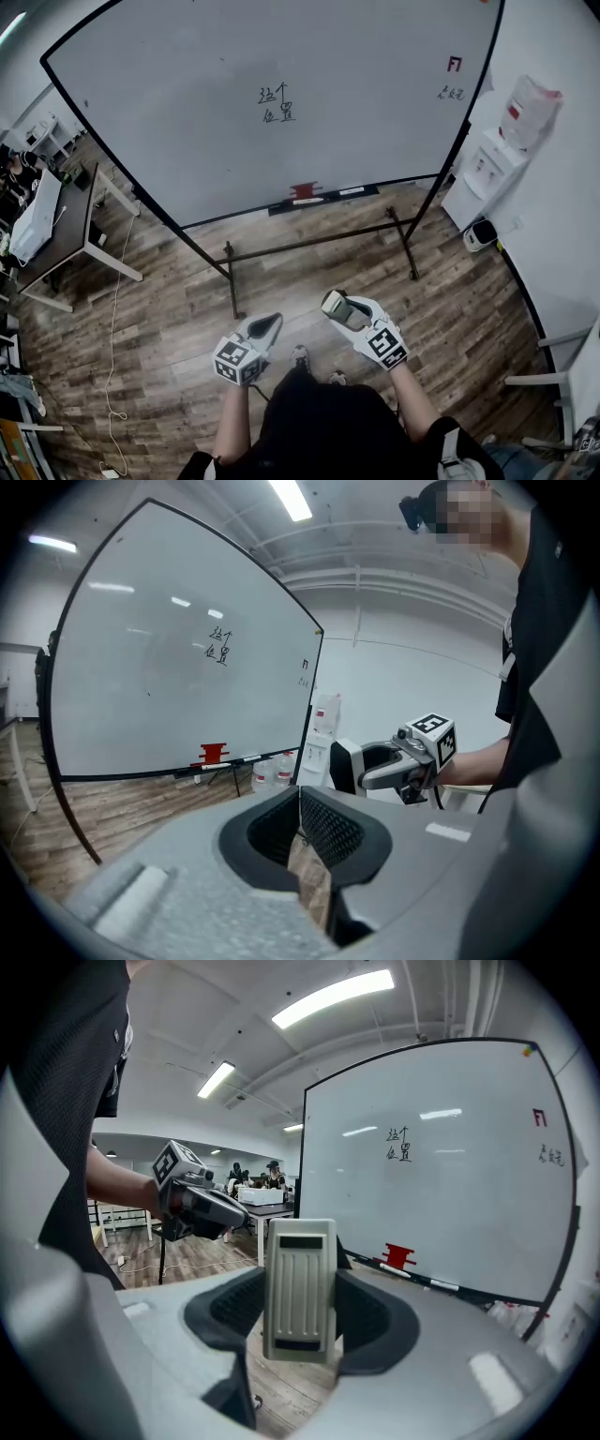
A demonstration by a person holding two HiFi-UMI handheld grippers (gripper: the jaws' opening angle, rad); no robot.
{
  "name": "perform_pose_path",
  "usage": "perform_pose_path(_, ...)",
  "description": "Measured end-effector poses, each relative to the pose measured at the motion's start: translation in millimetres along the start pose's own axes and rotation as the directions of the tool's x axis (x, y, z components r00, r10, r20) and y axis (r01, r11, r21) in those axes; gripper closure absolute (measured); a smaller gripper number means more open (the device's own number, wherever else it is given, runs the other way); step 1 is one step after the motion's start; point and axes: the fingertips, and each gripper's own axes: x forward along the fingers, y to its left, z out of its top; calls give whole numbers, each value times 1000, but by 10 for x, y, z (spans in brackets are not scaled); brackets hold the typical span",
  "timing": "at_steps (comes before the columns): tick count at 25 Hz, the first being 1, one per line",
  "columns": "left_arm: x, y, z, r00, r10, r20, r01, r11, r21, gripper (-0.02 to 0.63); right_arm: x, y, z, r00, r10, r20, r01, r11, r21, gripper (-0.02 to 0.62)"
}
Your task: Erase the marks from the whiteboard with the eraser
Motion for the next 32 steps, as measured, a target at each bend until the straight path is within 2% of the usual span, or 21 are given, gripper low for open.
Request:
perform_pose_path(10,121,564,165,999,-33,-2,33,999,1,592,485,-234,270,999,-35,2,35,999,-2,360)
perform_pose_path(24,336,1311,330,992,-122,-8,122,992,18,592,1138,-526,451,994,-109,-21,109,994,14,360)
perform_pose_path(32,384,1625,317,990,-143,-19,143,990,11,592,1422,-611,467,992,-124,-36,124,992,16,360)
